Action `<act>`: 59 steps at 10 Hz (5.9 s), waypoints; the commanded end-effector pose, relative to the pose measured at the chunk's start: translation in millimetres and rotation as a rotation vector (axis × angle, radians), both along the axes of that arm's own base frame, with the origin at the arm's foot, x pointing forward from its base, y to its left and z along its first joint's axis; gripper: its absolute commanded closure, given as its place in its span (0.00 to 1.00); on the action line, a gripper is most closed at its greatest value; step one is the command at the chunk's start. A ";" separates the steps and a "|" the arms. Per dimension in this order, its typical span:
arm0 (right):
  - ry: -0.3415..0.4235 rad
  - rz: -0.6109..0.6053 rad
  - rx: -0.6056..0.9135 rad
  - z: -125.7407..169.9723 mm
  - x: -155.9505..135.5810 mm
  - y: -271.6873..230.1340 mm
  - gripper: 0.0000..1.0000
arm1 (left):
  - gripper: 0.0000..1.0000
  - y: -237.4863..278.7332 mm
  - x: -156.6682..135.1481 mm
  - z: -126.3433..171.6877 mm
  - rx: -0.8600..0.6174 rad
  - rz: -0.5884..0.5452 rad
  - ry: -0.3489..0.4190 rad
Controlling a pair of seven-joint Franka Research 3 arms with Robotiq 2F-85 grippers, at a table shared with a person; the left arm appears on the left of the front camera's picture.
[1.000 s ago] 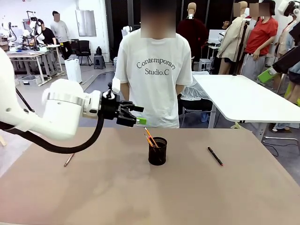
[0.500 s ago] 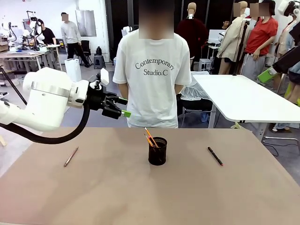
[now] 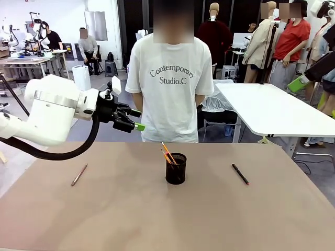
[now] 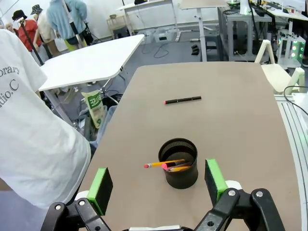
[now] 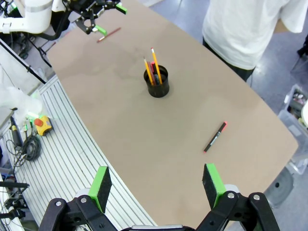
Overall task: Place the pens into the pen holder.
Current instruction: Pick up a writing instrument from the table and place it into the Pen holder.
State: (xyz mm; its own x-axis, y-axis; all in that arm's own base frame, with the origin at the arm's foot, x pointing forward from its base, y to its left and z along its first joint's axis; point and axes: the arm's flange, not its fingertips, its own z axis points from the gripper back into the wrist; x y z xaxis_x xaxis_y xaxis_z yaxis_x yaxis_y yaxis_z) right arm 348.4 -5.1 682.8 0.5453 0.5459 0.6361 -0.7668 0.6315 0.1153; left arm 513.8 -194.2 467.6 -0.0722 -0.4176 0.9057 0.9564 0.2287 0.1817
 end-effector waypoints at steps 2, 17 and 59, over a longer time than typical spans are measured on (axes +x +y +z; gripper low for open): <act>0.000 0.003 0.017 2.0 0.1 1.5 0.00 | 0.00 5.0 2.2 -5.6 0.150 0.024 0.185; 0.000 0.003 0.017 2.0 0.1 1.5 0.00 | 0.00 120.1 48.4 -14.6 0.924 0.715 0.382; 0.000 0.003 0.017 2.0 0.1 1.5 0.00 | 0.00 136.5 94.3 -165.7 0.703 1.144 0.926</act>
